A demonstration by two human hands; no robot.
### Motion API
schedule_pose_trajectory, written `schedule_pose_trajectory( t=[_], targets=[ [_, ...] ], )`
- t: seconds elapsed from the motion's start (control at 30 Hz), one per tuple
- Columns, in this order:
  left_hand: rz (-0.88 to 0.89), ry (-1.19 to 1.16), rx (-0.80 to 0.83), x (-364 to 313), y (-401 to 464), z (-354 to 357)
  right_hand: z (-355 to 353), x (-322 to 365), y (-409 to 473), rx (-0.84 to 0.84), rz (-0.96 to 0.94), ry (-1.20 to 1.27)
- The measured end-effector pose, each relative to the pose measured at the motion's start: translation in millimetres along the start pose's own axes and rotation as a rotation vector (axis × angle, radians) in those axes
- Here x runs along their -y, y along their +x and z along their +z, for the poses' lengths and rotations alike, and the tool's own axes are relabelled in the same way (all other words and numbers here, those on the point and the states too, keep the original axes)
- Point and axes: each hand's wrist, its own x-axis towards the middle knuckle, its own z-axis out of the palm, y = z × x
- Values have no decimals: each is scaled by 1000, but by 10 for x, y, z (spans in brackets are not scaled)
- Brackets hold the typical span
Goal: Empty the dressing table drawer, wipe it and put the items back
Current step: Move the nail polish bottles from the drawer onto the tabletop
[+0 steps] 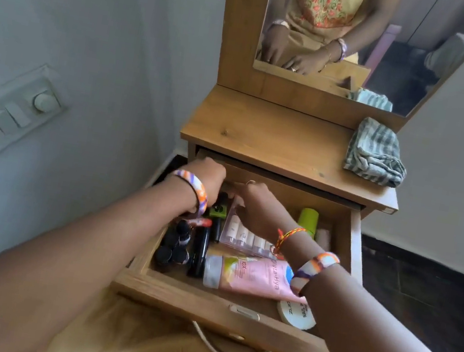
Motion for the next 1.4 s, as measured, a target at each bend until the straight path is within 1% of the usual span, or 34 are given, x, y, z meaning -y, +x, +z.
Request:
schedule_pose_trajectory(
  t=[0.1,0.27,0.43,0.53,0.6,0.8,0.87,0.93,0.97,1.03,1.13,1.2,1.4],
  targets=[
    [-20,74,-14,-50,49,123,96,-6,120,15,-50,-65],
    [-38,113,-38,-66,107,214,195,-68,227,6,-111,-111],
    [-49,80,-80,-66,171,172,181,-133,263,-5,-164,-127],
    [-67,51,-128,-44,198,34,78,-155,268,-30,-169,-167],
    [-76,15,-131,-27,221,-110,-40,-141,259,-27,-167,-164],
    [-65,-166,-20,72,211,-805,-792,-44,270,22,-162,141],
    [-46,-263,-24,117,185,-1070,-1069,-47,285,7,-179,331],
    [-48,-374,-60,158,201,-1296,-1278,-70,333,-44,-165,547],
    [-53,-416,-97,173,236,-1387,-1341,-95,390,-85,-146,616],
    [-59,-422,-190,179,342,-1511,-1381,-155,541,-178,-84,674],
    [-73,-283,-301,135,539,-1509,-1298,-201,789,-303,0,609],
    [-83,-241,-351,108,681,-1424,-1211,-198,892,-342,36,577],
    [-102,-272,-458,110,920,-1264,-1057,-177,978,-348,91,520]
  ],
)
